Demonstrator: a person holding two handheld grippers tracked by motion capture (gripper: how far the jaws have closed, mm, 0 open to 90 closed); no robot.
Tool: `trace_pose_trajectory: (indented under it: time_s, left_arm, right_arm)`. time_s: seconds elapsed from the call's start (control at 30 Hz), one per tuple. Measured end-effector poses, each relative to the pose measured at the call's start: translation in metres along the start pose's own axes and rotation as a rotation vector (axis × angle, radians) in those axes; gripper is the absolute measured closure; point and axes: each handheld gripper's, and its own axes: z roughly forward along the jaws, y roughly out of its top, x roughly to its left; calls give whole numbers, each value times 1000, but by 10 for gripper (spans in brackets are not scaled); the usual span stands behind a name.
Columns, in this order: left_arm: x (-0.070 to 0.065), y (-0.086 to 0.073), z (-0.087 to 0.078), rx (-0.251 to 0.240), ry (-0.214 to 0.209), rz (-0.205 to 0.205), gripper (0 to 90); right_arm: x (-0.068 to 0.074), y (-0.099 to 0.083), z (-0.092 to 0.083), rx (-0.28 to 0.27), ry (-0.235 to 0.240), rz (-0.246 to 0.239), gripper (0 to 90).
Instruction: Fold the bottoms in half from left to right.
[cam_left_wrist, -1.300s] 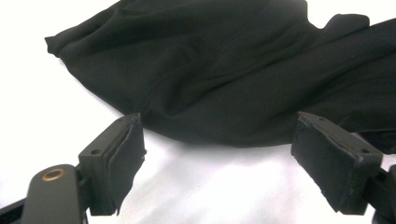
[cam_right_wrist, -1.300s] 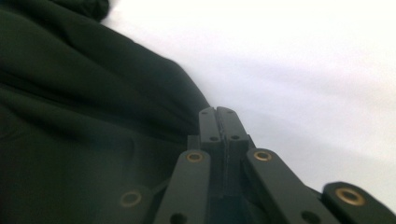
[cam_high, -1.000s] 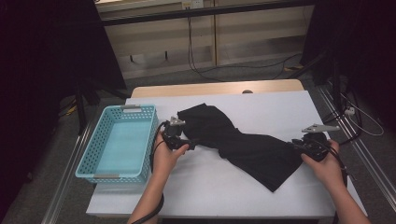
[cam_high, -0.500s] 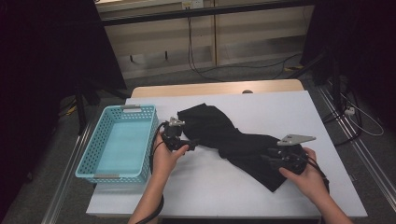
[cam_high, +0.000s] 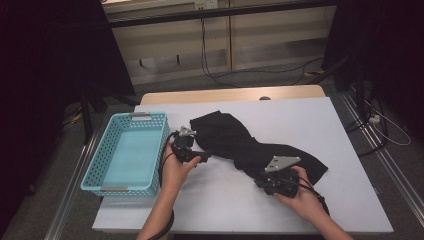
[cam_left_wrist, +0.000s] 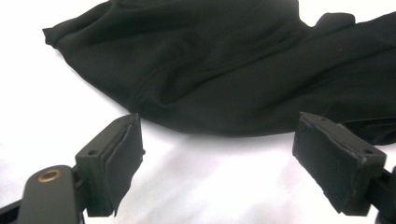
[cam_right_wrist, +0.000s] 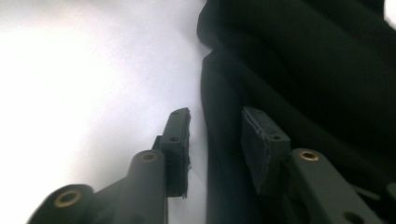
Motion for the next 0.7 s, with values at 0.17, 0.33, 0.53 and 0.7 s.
trace_pose_trajectory:
  time_s: [0.17,0.33,0.53,0.7]
  left_arm:
    - [1,-1,-2,-11,2,-16,166]
    - [1,-1,-4,-7,1,-8,166]
    - [2,-2,-5,-24,5,-27,167]
    - [2,-2,-5,-24,4,-29,165]
  right_arm:
    - [-7,-1,2,-17,-8,18,790]
    - [-8,2,1,9,-17,16,861]
    - [-7,2,-30,-37,59,27,864]
    - [-17,-9,-44,-53,105,80,864]
